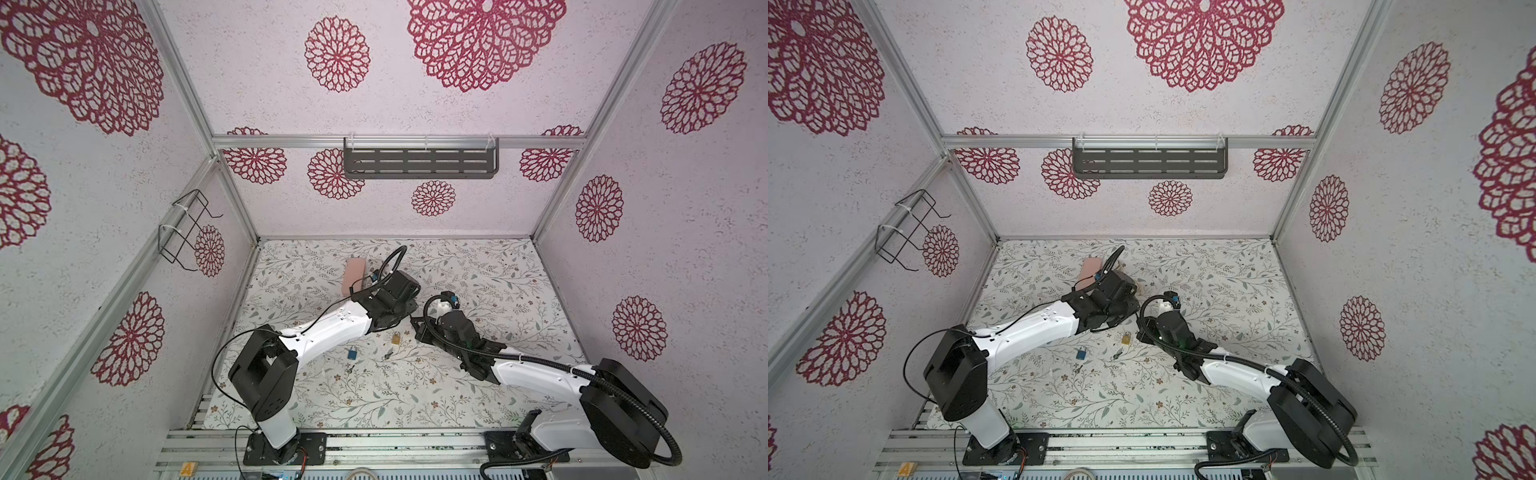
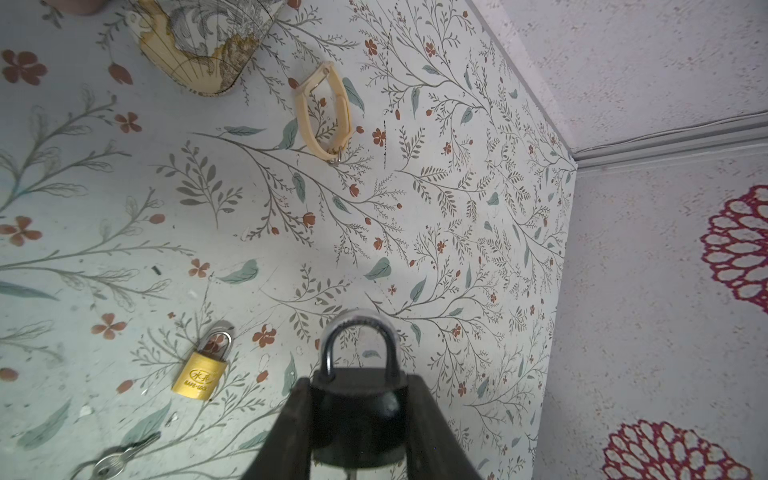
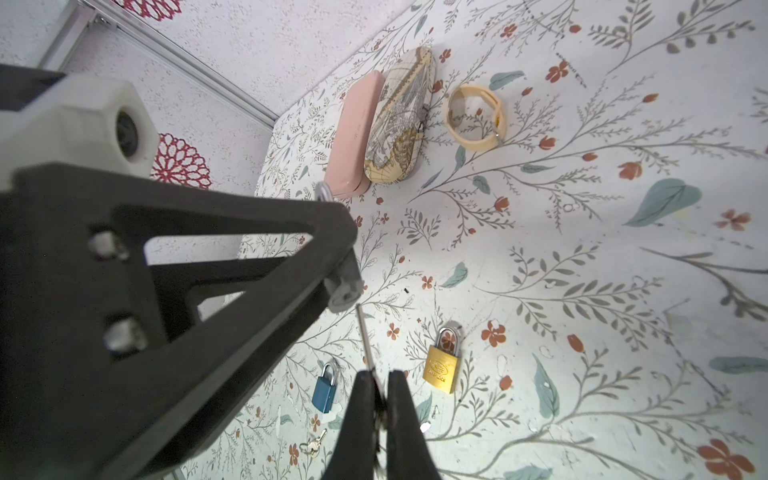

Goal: Unlock with the key

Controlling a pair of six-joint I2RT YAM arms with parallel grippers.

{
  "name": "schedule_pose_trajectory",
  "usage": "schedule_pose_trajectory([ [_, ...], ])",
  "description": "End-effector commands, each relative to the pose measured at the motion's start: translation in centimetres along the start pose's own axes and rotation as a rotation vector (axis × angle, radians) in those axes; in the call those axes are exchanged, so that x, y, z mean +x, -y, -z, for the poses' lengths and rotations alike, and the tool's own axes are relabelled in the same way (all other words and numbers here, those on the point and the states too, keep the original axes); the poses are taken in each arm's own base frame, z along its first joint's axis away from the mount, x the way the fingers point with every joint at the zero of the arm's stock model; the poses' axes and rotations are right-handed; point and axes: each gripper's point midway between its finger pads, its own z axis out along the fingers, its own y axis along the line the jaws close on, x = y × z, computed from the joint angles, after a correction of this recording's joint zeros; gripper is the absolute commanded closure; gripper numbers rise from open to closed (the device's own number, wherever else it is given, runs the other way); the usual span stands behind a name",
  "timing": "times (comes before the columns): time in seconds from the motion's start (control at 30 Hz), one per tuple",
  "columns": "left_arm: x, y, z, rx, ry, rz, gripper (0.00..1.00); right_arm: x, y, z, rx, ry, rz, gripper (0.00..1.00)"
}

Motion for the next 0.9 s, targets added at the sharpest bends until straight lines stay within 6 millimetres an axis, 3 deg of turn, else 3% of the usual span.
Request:
schedule_pose_trajectory([
  [0.0, -1.3, 1.0, 1.1, 0.045, 0.043, 0.032, 1.0, -2.0, -2.7, 0.3, -0.087, 0.049, -0.026, 1.0],
  [0.73, -0.3, 2.0, 1.4, 0.074, 0.003, 0.038, 1.0, -3.7, -2.6, 0.6, -0.08, 0.121, -0.011, 1.0],
  [0.87, 0.3, 2.2, 1.4, 0.088, -0.023, 0.061, 1.0, -4.4, -3.7, 0.8, -0.126, 0.156, 0.01, 1.0],
])
